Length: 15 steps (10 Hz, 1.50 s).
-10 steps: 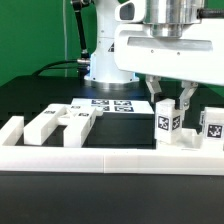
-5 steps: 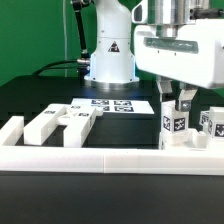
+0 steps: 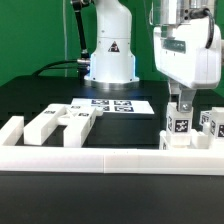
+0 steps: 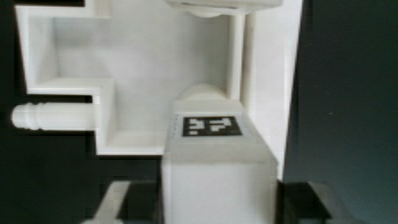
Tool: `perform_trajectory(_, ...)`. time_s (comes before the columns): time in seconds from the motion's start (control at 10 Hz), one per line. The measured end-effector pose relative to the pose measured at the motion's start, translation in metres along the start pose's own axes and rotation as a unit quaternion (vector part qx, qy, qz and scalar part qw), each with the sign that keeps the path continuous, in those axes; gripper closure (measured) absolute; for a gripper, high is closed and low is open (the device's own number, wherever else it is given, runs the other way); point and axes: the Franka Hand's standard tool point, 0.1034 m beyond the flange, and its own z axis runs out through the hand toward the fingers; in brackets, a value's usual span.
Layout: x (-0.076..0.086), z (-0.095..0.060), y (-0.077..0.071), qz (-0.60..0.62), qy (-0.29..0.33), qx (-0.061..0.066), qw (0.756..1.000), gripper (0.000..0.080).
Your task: Assemble chair
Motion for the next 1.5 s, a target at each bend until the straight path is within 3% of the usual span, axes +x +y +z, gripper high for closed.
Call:
perform_trajectory(0.2, -0.0002, 0.0002, 0.0001, -0.033, 0.000, 0.000, 0.999, 0.0501)
perform_trajectory(0.3, -0.0003, 0.0000, 0.0000, -0.051, 0.000, 0.000, 0.999, 0.0302)
perform_trajectory(0.4, -0.0005, -0.0004, -0.0001, -0.082, 0.000, -0.002, 0.997, 0.0302)
perform_trajectory(0.5, -0.0005, -0.0002, 0.0001, -0.152, 0.000, -0.002, 0.988, 0.0180)
perform_trajectory(0.9, -0.0024, 0.0002, 0.0002, -0.338, 0.000, -0.001, 0.941, 0.0151)
perform_trajectory(1.5, 0.0002, 0.0005, -0.0007, -0.535, 0.003, 0.000, 0.845, 0.0150)
